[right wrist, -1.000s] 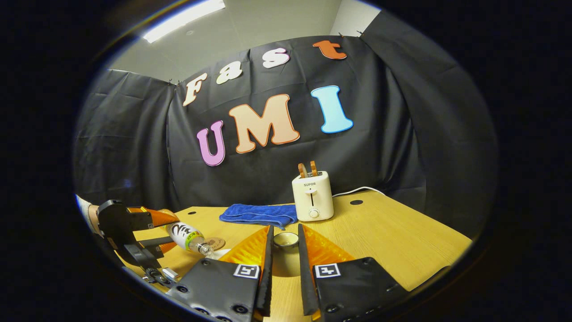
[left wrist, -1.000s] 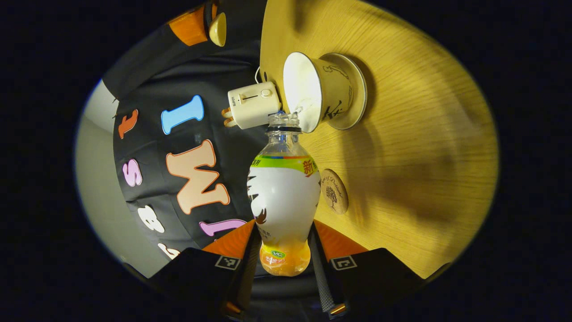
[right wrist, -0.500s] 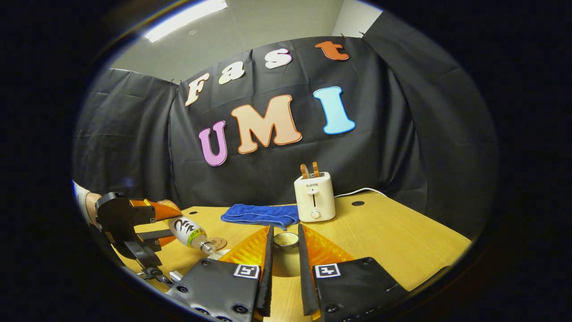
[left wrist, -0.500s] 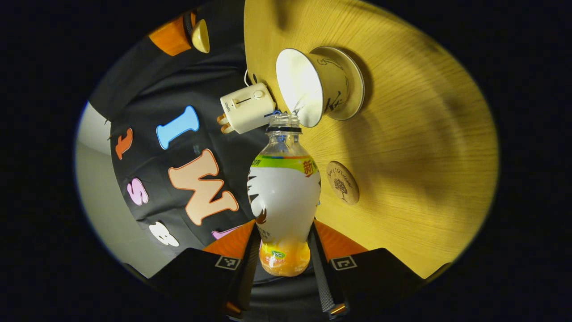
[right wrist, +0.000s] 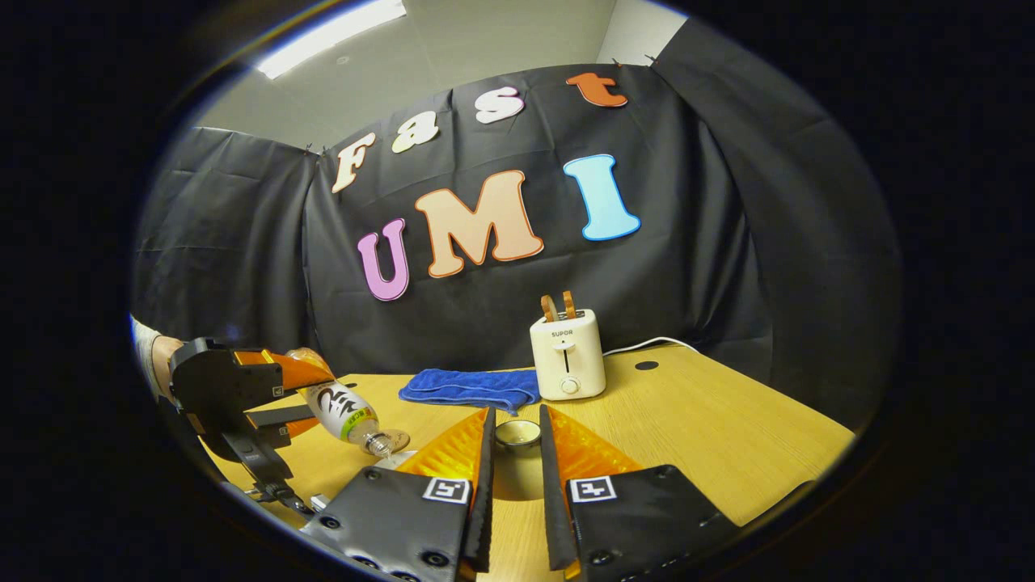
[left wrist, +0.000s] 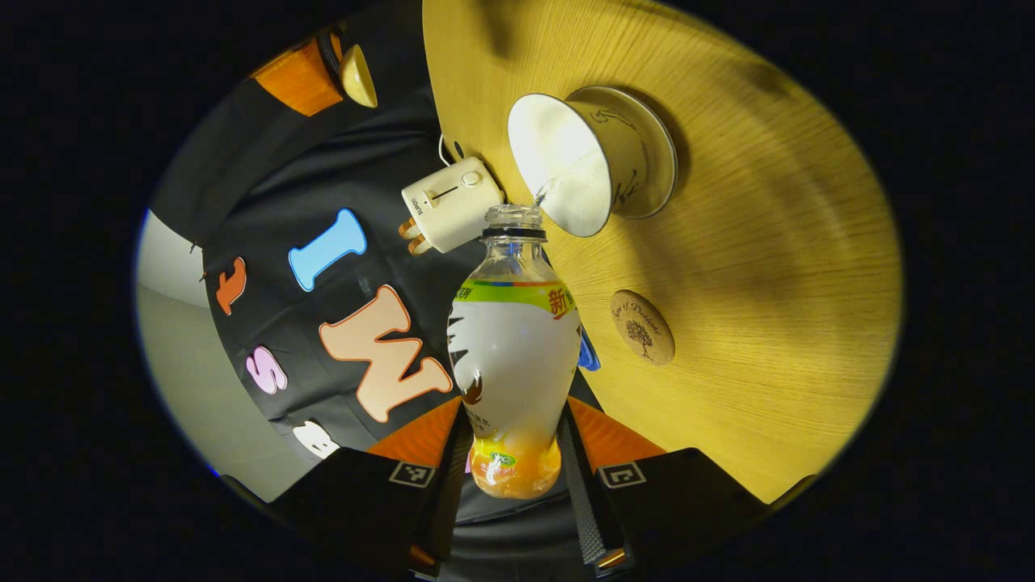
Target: Open the teacup lid with one hand, grasp the water bottle and pour water into the teacup with the other hand; after pouring, place the water bottle on the coaster and then close the teacup lid.
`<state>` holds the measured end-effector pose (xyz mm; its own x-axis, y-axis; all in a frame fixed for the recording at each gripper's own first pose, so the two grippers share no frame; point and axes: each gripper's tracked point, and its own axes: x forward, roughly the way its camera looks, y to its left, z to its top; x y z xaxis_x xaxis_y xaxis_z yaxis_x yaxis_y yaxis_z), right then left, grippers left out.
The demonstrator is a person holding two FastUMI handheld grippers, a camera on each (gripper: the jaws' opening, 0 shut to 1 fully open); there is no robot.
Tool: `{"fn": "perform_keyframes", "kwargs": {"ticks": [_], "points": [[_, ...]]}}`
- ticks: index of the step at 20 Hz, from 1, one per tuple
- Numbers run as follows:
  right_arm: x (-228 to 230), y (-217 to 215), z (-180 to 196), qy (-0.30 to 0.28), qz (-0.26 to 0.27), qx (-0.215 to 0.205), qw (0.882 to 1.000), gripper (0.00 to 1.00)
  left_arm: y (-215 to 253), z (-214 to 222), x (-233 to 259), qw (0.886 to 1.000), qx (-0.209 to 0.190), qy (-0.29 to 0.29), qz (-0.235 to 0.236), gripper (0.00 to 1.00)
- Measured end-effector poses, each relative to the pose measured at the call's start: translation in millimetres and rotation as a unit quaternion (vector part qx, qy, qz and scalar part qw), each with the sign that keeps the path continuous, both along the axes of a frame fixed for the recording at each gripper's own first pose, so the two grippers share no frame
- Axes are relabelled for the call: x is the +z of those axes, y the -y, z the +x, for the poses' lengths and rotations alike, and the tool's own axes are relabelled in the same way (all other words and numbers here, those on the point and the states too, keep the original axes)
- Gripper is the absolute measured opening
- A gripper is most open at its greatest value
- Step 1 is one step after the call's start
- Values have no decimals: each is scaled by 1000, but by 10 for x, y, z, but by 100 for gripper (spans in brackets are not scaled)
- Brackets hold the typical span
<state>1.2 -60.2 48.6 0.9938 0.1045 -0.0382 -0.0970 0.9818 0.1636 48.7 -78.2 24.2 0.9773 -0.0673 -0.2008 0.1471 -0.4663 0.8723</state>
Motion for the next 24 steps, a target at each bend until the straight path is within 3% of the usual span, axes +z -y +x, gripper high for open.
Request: {"fn": "perform_keyframes", "kwargs": {"ticks": [10, 11, 17, 19, 24], "points": [[5, -48, -7, 0, -2, 5, 1000, 29, 34, 7, 53, 1000, -6, -2, 17, 58], [5, -58, -1, 0, -2, 5, 1000, 32, 32, 7, 53, 1000, -5, -4, 19, 58], [-12, -59, -2, -1, -2, 6, 1000, 28, 15, 9, 29, 1000, -1, -17, 22, 58], [-9, -62, 7, -2, -3, 6, 1000, 33, -16, -2, -39, 999, 2, -24, 24, 58], [-24, -61, 6, -2, -3, 7, 1000, 32, -71, -15, -100, 999, 9, -32, 24, 58]]}}
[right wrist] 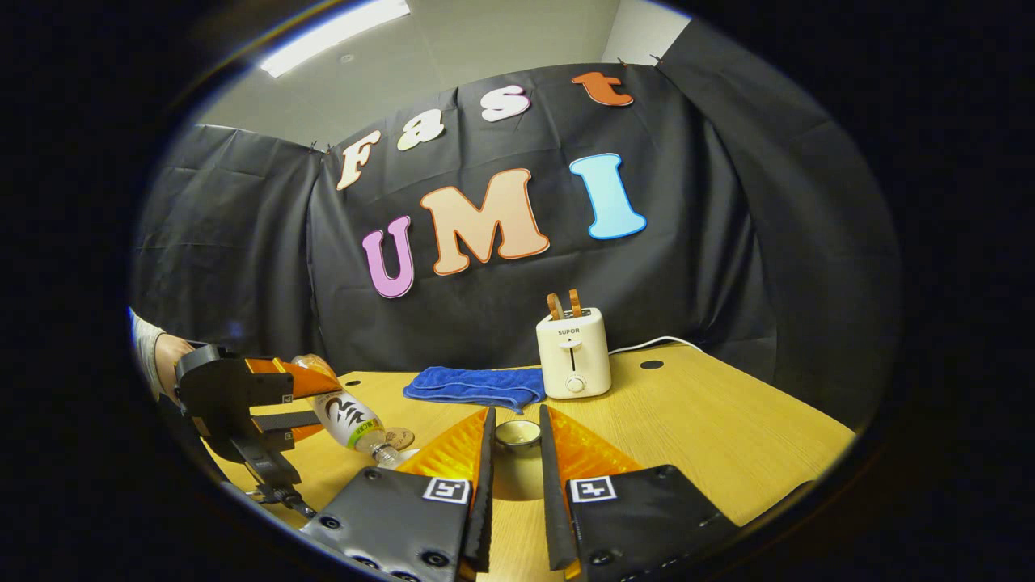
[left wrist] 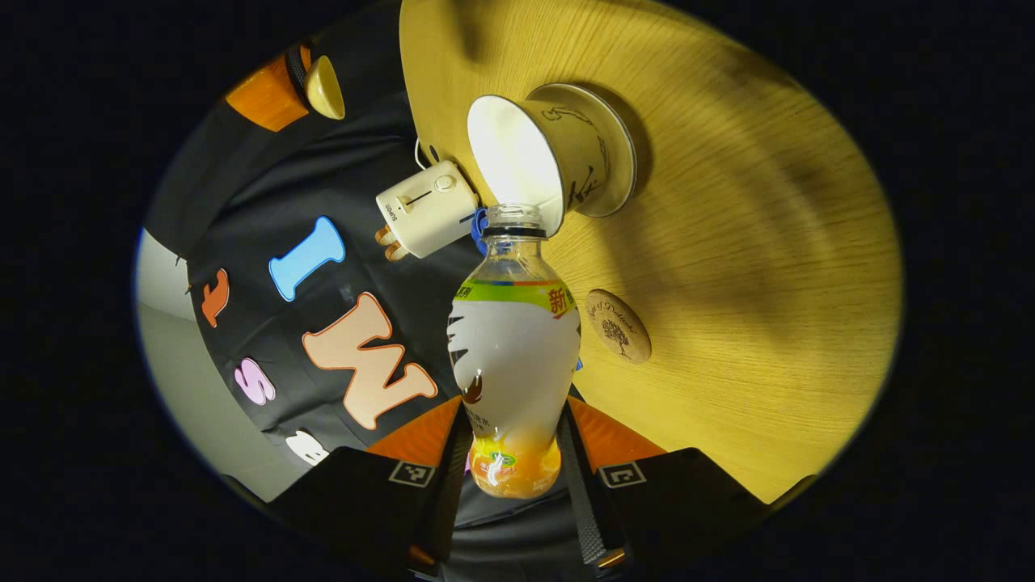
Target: Open the teacup lid with one hand, grasp the water bottle and pour water into the teacup with the other hand; after pouring, place the water bottle on the coaster and then close the teacup lid.
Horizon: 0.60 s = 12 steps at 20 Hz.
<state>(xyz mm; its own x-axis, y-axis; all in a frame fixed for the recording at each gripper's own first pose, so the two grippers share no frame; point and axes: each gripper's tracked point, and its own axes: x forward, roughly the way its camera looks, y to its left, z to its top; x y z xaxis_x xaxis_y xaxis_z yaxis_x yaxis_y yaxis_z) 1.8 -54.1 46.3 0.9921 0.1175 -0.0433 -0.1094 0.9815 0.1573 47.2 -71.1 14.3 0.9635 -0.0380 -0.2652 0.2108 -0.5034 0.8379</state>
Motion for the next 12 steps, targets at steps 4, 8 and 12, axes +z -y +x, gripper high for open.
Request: {"fn": "perform_keyframes", "kwargs": {"ticks": [4, 8, 12], "points": [[-10, -20, 6, -1, -1, 1, 1000, 31, -25, -14, 10, 1000, 2, 0, 2, 59], [0, -11, 1, -1, 0, 0, 1000, 31, -64, -38, -7, 1000, 7, -4, 0, 58], [-4, -18, -3, 0, -1, 0, 1000, 28, -97, -45, -3, 1000, 11, -5, 2, 58]]}}
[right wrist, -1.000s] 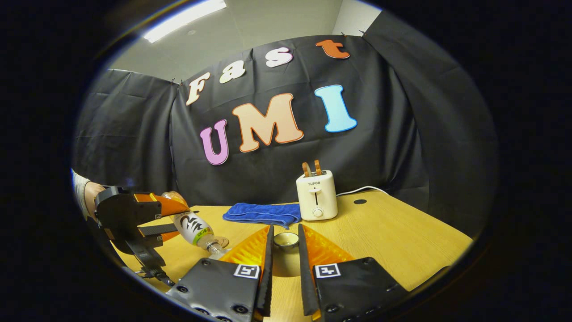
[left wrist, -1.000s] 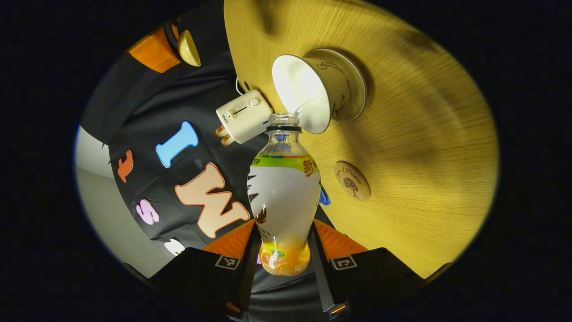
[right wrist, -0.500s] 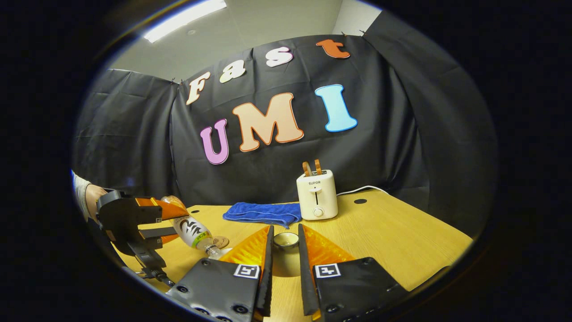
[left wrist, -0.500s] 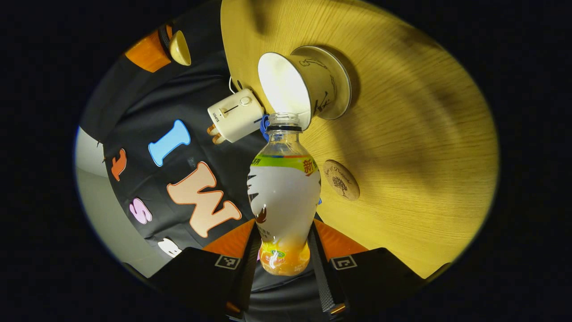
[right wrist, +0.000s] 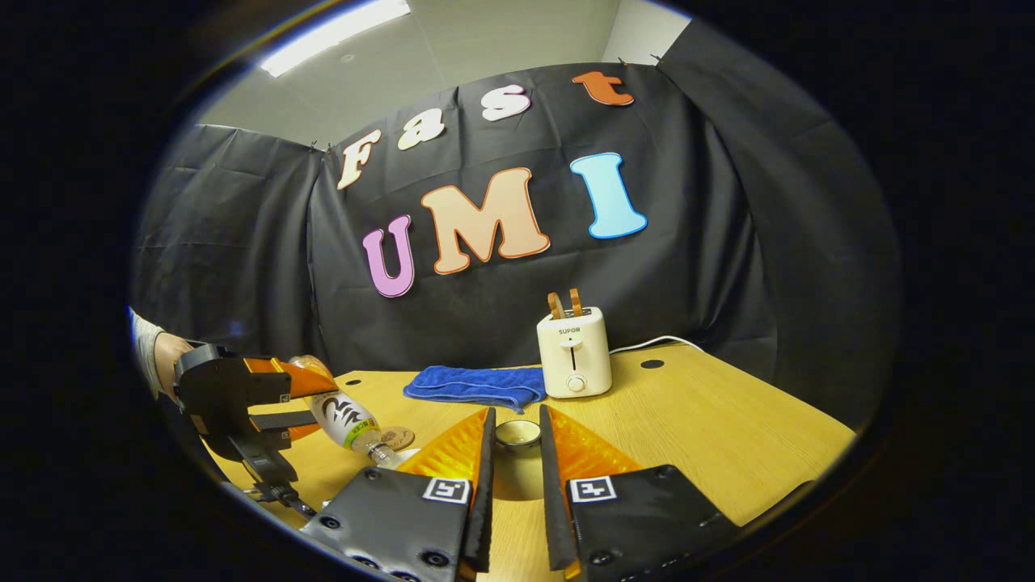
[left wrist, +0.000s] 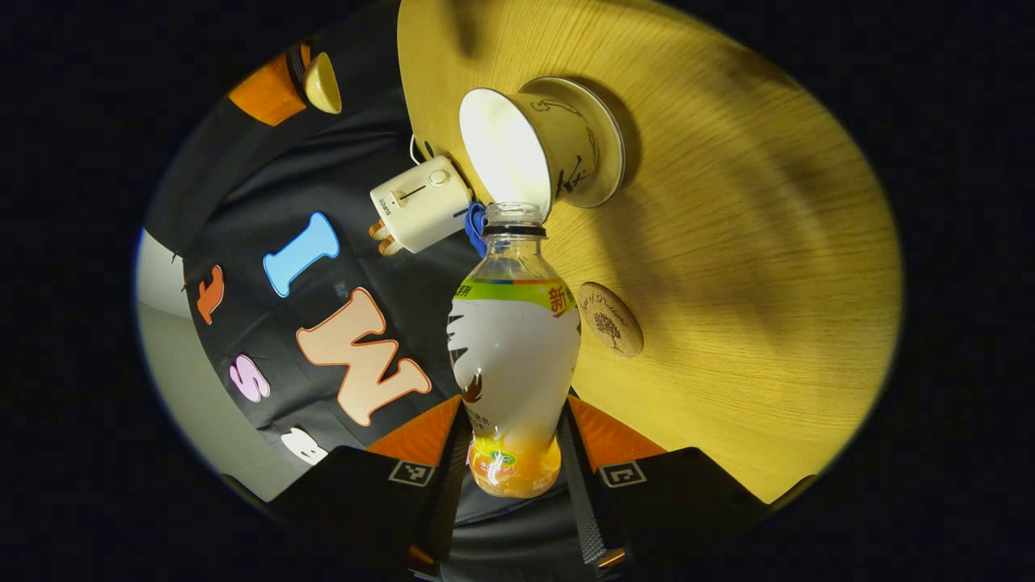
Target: Open the teacup lid with one hand, grasp the water bottle and pour water into the teacup with the other hand; after pouring, place the water bottle on the coaster and then close the teacup lid.
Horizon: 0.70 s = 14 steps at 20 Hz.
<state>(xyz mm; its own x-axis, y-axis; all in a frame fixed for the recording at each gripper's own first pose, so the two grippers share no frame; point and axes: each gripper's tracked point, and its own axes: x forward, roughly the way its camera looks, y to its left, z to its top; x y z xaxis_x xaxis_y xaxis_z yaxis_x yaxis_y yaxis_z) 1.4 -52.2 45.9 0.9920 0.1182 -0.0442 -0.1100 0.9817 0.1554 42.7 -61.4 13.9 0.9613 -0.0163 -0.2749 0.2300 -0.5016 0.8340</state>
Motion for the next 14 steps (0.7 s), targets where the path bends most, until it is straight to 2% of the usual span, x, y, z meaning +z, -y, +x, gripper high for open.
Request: {"fn": "perform_keyframes", "kwargs": {"ticks": [2, 5, 7, 9, 14], "points": [[-3, -6, 1, 0, 0, 1, 1000, 32, 0, -4, 0, 1000, 2, 0, 2, 58], [-9, -12, 2, 0, -2, 2, 1000, 28, 2, -19, -13, 1000, 3, -3, -1, 58], [5, -10, 2, 0, 0, 1, 1000, 31, -6, -5, -50, 1000, 6, -11, -11, 58], [7, 6, -10, 1, 1, 1, 1000, 33, -29, -27, -118, 999, 14, -28, -36, 58], [-14, -25, 8, -2, 2, 3, 1000, 31, -80, -51, -323, 990, 42, -70, -117, 58]]}}
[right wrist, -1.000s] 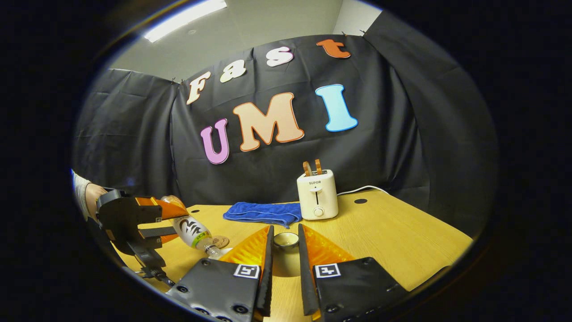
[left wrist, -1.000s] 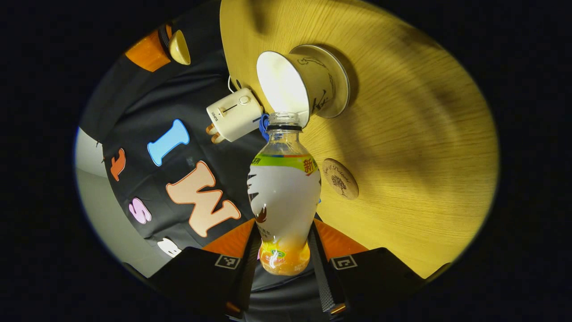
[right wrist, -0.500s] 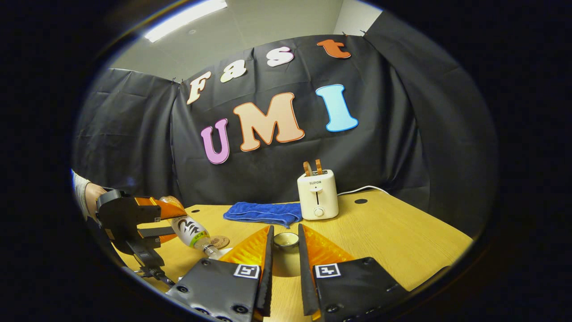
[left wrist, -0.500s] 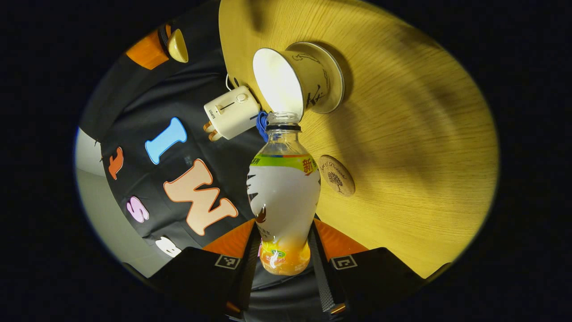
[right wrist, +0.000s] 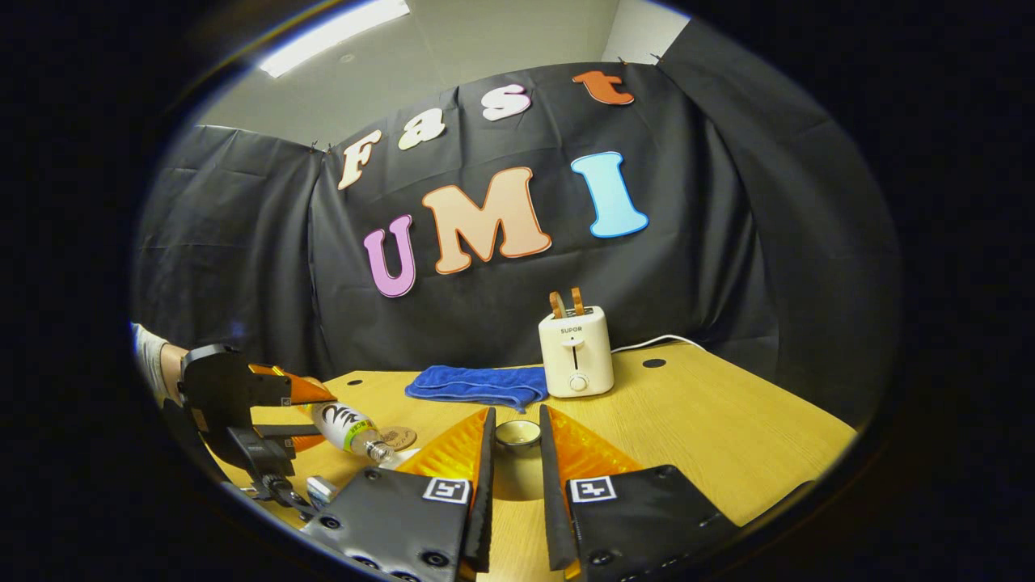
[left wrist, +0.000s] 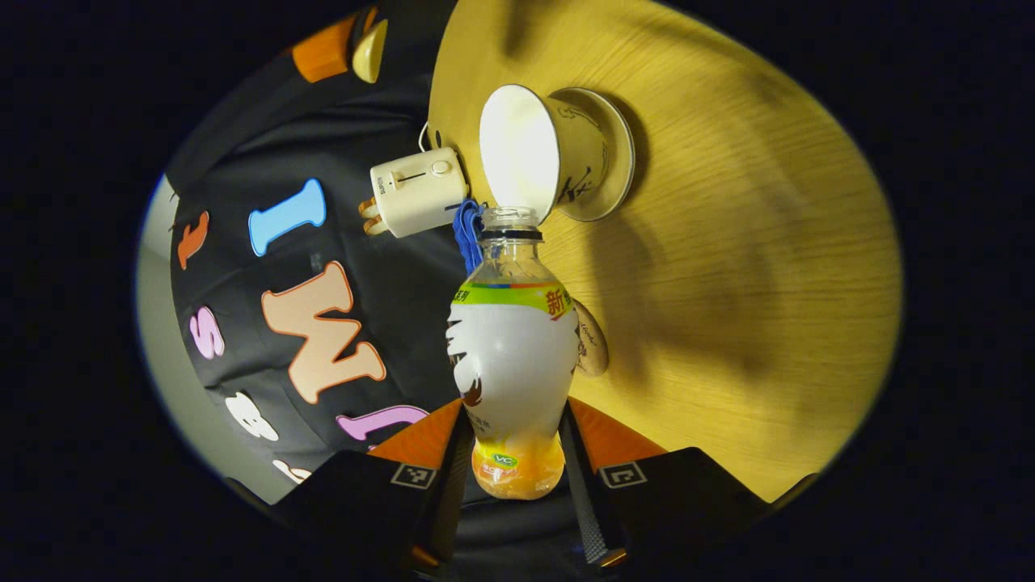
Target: Open the teacup lid with one hand, grasp the water bottle and pour water into the teacup with the other hand; after pouring, place the water bottle on the coaster and then close the teacup lid.
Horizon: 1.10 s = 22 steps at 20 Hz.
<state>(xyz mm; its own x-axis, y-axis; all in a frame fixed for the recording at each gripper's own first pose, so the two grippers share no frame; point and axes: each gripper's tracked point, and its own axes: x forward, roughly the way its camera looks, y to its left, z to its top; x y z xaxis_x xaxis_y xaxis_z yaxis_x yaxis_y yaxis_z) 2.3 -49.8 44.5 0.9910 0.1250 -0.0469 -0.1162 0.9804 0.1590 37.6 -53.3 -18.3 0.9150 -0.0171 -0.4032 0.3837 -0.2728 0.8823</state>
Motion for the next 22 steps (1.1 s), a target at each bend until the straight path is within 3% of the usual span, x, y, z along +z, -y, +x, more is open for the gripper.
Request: {"fn": "perform_keyframes", "kwargs": {"ticks": [3, 6, 8, 10, 14, 17, 18, 20, 22], "points": [[-22, -36, -2, -2, -3, 3, 1000, 31, 1, -35, -156, 997, 20, -29, -63, 58], [-39, -51, 4, -4, -4, 4, 1000, 30, 29, -53, -196, 988, 41, -40, -144, 58], [-61, -75, 11, -6, -4, 6, 1000, 33, 82, -96, -243, 973, 59, -57, -214, 58], [-71, -100, 4, -7, -4, 9, 1000, 29, 179, -103, -261, 956, 70, -66, -276, 58], [-114, -205, 7, -11, -8, 19, 1000, 29, 425, -109, -258, 923, 74, -84, -369, 58], [-151, -257, 12, -14, -12, 22, 1000, 30, 597, -81, -158, 883, 80, -92, -454, 60], [-149, -266, 8, -15, -12, 22, 1000, 29, 659, -87, -117, 867, 79, -94, -483, 55], [-164, -283, 10, -15, -14, 24, 1000, 30, 683, -58, -26, 834, 88, -98, -536, 54], [-160, -280, 6, -16, -14, 24, 999, 31, 642, 26, 79, 808, 94, -90, -575, 57]]}}
